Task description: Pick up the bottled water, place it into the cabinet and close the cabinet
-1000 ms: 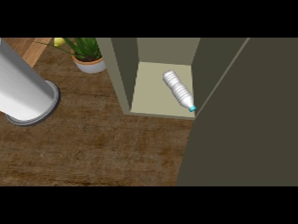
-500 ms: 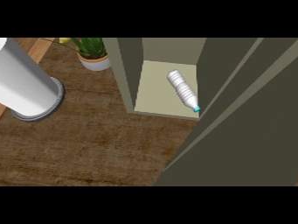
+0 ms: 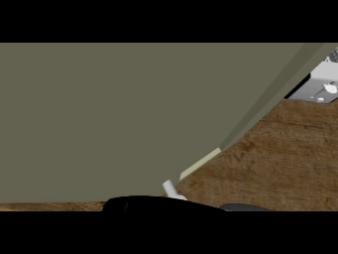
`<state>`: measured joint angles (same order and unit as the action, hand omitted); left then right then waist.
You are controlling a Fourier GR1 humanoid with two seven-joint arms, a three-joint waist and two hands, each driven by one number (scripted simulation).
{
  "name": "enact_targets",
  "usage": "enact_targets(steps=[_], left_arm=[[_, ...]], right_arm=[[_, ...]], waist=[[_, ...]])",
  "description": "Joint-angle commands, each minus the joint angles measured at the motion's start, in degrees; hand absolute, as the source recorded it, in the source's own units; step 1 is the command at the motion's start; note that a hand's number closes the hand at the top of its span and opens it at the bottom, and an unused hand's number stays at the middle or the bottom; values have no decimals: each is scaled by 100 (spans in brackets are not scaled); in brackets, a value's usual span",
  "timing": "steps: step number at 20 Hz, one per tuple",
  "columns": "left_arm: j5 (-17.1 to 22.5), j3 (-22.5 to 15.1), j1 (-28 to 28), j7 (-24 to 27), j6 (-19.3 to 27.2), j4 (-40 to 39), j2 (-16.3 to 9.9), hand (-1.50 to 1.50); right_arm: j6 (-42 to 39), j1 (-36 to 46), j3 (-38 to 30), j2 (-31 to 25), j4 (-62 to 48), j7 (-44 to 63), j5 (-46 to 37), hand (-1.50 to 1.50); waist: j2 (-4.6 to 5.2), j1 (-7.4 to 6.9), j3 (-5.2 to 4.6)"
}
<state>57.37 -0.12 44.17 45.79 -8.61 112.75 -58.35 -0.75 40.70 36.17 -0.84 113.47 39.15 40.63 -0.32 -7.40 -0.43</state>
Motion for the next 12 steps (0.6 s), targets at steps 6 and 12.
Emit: enact_targets(steps=[6, 12], left_arm=[[117, 853, 882, 422, -907, -471, 260, -150], [-30, 1252, 1656, 429, -1491, -266, 564, -150]], right_arm=[[71, 1484, -798, 82, -1877, 85, 1324, 150], [-626, 1226, -1139, 83, -2905, -182, 1419, 150]], waist=[[36, 395, 40], [37, 465, 49]])
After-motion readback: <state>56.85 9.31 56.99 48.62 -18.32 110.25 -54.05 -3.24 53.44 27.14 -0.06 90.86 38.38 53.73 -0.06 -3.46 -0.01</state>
